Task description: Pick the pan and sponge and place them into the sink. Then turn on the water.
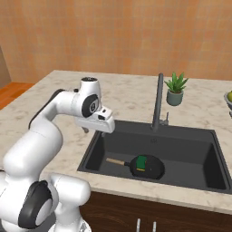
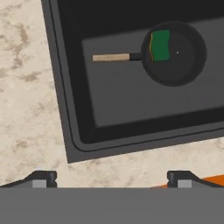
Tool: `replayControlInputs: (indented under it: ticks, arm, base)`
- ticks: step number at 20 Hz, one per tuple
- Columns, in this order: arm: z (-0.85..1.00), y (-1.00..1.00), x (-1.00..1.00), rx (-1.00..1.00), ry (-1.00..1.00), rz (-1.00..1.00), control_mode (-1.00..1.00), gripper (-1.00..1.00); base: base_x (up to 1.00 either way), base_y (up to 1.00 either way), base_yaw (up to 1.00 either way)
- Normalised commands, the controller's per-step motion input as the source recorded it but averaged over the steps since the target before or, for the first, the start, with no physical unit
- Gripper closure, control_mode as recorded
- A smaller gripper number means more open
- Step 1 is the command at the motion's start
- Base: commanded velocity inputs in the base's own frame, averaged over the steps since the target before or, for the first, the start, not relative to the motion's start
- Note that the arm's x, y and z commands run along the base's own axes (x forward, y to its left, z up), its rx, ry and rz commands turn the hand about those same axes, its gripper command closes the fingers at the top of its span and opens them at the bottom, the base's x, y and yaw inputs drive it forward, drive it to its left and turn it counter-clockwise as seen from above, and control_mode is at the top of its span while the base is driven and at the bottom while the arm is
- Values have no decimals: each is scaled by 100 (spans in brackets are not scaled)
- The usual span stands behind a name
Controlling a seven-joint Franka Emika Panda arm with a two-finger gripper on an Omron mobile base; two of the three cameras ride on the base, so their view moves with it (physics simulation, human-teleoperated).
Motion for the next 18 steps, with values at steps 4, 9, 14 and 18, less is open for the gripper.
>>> replayControlInputs:
  ticks: [4, 9, 14, 18]
  arm:
    - [-1, 0, -29, 0, -3, 9, -100, -100]
    - [-2, 3, -5, 0, 0, 3, 100, -100]
    - [0, 0, 0, 0, 0, 0, 100, -100]
    - [0, 0, 0, 0, 0, 0, 100, -100]
  base:
    - [0, 0, 0]
    - [-1, 3, 2]
    - [-61, -57, 2]
    - [-25, -97, 1]
